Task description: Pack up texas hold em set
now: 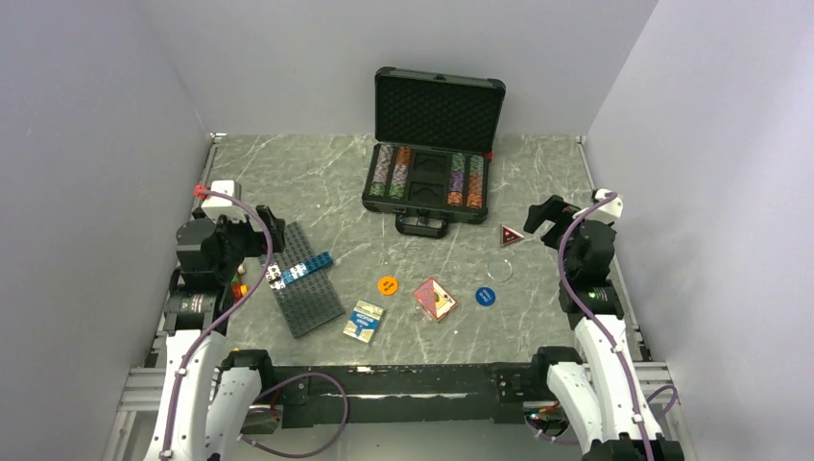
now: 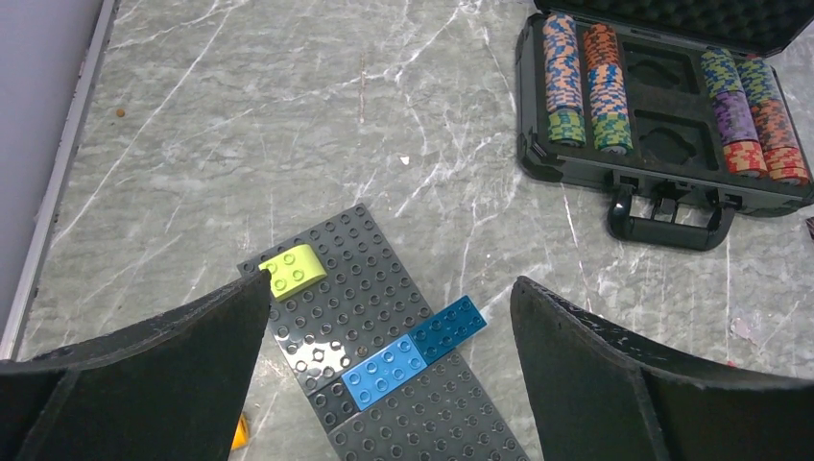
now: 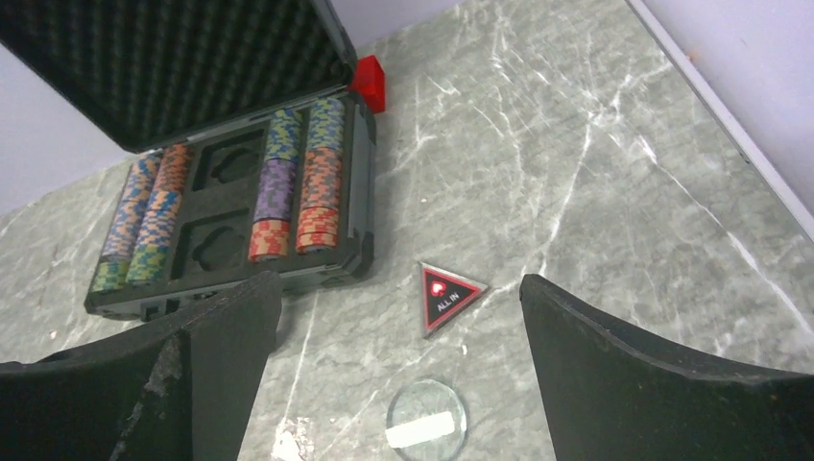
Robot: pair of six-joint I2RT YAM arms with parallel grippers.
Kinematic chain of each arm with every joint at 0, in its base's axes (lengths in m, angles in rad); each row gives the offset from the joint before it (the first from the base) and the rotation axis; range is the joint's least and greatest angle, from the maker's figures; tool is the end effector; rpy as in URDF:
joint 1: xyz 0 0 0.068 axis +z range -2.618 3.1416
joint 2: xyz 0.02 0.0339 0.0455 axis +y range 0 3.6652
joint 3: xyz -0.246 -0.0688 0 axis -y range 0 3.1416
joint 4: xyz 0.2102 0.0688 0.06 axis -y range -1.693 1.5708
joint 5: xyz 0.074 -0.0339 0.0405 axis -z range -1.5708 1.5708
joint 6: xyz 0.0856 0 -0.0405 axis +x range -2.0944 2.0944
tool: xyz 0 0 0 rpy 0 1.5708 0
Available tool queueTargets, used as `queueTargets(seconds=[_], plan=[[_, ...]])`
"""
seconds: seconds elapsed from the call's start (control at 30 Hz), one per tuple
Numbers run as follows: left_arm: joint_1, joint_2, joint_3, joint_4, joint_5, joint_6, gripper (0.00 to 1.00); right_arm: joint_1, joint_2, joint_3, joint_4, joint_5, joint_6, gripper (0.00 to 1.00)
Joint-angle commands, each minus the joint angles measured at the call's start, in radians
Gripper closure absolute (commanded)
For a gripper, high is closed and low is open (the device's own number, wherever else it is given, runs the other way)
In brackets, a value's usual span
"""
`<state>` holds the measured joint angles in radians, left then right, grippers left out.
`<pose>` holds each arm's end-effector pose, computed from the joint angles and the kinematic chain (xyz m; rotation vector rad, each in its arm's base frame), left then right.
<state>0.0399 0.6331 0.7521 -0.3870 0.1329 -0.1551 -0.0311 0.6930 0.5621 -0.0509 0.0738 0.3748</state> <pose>0.1768 -0.0043 0.3015 -0.0861 1.8391 -0.2029 0.2034 -0.0126 0.2739 0.4066 1.7080 0.1861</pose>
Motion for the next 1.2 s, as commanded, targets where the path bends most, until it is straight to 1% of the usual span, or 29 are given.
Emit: queueTargets(seconds=[0.0,0.1,0.17,0.23,0.27,0.3,0.37,0.47,0.5,0.53,0.6,0.63,0.77,0.87,1.03,1.17], plan=[[-0.023,-0.004,0.021,0.0,-0.066,-0.003,0.01,0.002,0.019,0.1,-0.105,0.094,-0.007,0.0],[-0.033,0.012,0.014,-0.016,-0.128,-0.014,0.01,0.003,0.055,0.166,-0.214,0.172,-0.014,0.0],[-0.034,0.028,0.025,-0.033,-0.157,-0.016,0.01,0.006,0.073,0.199,-0.258,0.175,-0.018,0.0],[-0.034,0.042,0.037,-0.033,-0.143,-0.007,0.01,0.023,0.095,0.226,-0.294,0.174,-0.023,0.03],[-0.061,0.044,0.039,-0.025,-0.123,-0.006,0.02,0.041,0.113,0.239,-0.319,0.175,-0.026,0.06],[-0.075,0.046,0.041,-0.014,-0.108,-0.004,0.04,0.077,0.136,0.258,-0.345,0.185,-0.028,0.08],[-0.105,0.051,0.059,-0.002,-0.089,0.0,0.06,0.16,0.188,0.292,-0.398,0.23,-0.03,0.1],[-0.134,0.079,0.1,-0.015,-0.081,0.011,0.06,0.297,0.273,0.33,-0.472,0.297,-0.017,0.11],[-0.136,0.085,0.103,-0.014,-0.077,0.014,0.06,0.329,0.303,0.342,-0.494,0.299,-0.004,0.11],[-0.136,0.088,0.096,-0.005,-0.07,0.016,0.06,0.357,0.328,0.348,-0.509,0.279,0.013,0.14],[-0.137,0.079,0.047,0.047,-0.04,0.03,0.05,0.401,0.38,0.346,-0.516,0.213,0.047,0.2],[-0.137,0.073,0.037,0.053,-0.025,0.034,0.05,0.43,0.401,0.34,-0.513,0.191,0.065,0.21],[-0.138,0.034,0.017,0.037,-0.036,0.06,0.04,0.528,0.496,0.314,-0.48,0.161,0.124,0.24],[-0.138,0.016,0.01,0.028,-0.047,0.071,0.03,0.575,0.573,0.305,-0.438,0.119,0.149,0.33],[-0.138,0.012,0.015,0.003,-0.095,0.079,0.02,0.639,0.699,0.355,-0.429,0.124,0.158,0.4],[-0.138,0.015,0.015,-0.006,-0.1,0.078,0.02,0.653,0.78,0.381,-0.412,0.123,0.157,0.47]])
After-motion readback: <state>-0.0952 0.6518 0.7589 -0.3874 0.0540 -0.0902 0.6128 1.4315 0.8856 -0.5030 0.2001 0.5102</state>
